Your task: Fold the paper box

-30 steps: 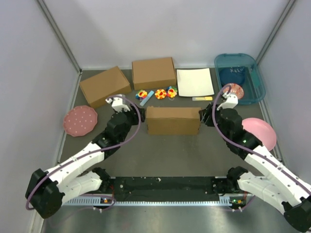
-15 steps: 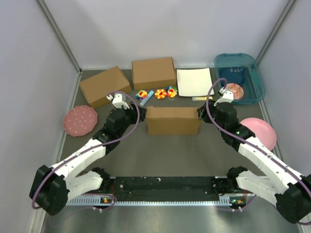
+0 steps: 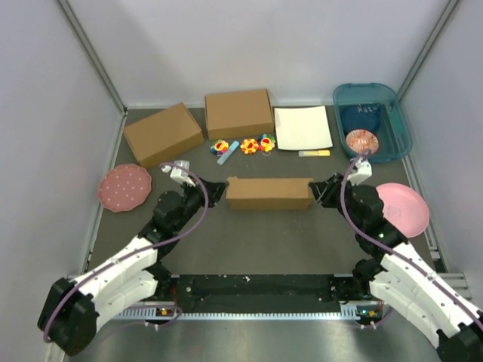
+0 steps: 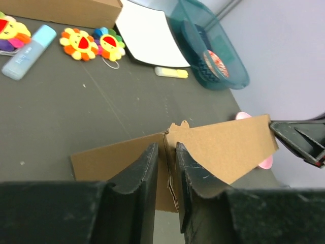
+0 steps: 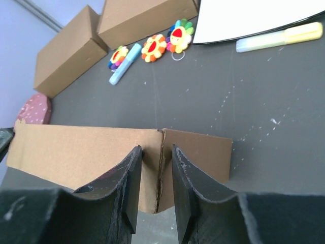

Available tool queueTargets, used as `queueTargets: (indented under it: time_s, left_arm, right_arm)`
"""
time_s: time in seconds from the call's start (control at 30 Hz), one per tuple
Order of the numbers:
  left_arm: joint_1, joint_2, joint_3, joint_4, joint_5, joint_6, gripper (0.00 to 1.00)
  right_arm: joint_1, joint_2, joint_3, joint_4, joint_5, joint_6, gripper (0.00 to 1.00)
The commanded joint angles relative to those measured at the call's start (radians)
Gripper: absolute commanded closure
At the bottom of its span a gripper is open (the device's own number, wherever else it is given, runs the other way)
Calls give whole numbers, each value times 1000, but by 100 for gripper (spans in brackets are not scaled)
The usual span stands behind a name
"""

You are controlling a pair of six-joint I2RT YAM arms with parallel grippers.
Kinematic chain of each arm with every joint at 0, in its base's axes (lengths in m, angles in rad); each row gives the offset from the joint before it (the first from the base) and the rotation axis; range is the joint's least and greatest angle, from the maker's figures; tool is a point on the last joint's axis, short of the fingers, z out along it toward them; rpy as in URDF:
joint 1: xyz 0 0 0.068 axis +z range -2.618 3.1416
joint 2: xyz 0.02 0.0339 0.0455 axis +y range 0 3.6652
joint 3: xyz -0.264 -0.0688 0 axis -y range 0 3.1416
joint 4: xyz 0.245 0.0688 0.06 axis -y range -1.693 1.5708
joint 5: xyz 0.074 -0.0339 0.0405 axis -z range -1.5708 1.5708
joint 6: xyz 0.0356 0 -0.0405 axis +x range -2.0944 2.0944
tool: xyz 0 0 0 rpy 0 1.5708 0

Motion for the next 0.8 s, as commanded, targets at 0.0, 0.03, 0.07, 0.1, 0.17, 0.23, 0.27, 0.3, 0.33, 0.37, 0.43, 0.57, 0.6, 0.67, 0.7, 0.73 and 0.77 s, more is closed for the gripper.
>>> queueTargets:
  time_s: [0.0,0.03,0.07,0.1,0.17,0.23,0.27,0.3,0.33,0.37,0.43,0.57,0.6,0.67,0.7,0.73,0.77]
  left_arm:
    - [-69,-172,-164,-112,41,-51,78]
    - [-81,-220,-176,-138,18,-50,78]
    - [-95,-269,-184,-225,-11,-38,78]
    - [-116,-362,-187,-267,-52,-27,77]
    - [-124,-462,-180,-404,-83,7,73]
    - [-124,-613,-166,-480,-114,28,55]
    - [-124,-660,-160,-524,-175,27,48]
    - [-124,-741,-157,-531,-203,24,43]
    - [-124,-771,-160,-526,-236,27,34]
    - [-124,-803,-158,-525,-264,27,30]
    - [-123,-794,-144,-528,-298,37,24]
    - [-123,-631,-127,-539,-274,-14,23]
    - [-123,-539,-130,-532,-254,-34,23]
    - [-123,-404,-129,-534,-179,-99,23]
    - [-124,-361,-129,-528,-145,-113,23]
    - [-126,-324,-132,-507,-104,-145,23]
    - [-126,-269,-140,-484,-85,-159,22]
  right_arm:
    - [57,-99,-151,-144,-65,63,71]
    - [64,-155,-179,-156,-62,73,71]
    - [69,-192,-187,-170,-65,83,70]
    - [74,-221,-185,-202,-68,97,70]
    - [75,-312,-168,-247,-68,102,64]
    - [77,-361,-124,-308,-47,109,50]
    - [77,-395,-106,-327,-33,114,47]
    - [75,-406,-72,-351,-9,116,44]
    - [77,-412,-55,-357,1,116,39]
    - [77,-404,-41,-364,8,119,37]
    - [77,-380,-10,-367,16,117,33]
    - [77,-259,-16,-362,2,116,32]
    - [77,-202,-38,-353,-16,117,31]
    - [74,-156,-62,-322,-27,120,30]
    - [74,-130,-87,-306,-48,123,30]
    - [75,-99,-99,-287,-56,126,29]
    - [75,-85,-110,-261,-59,128,29]
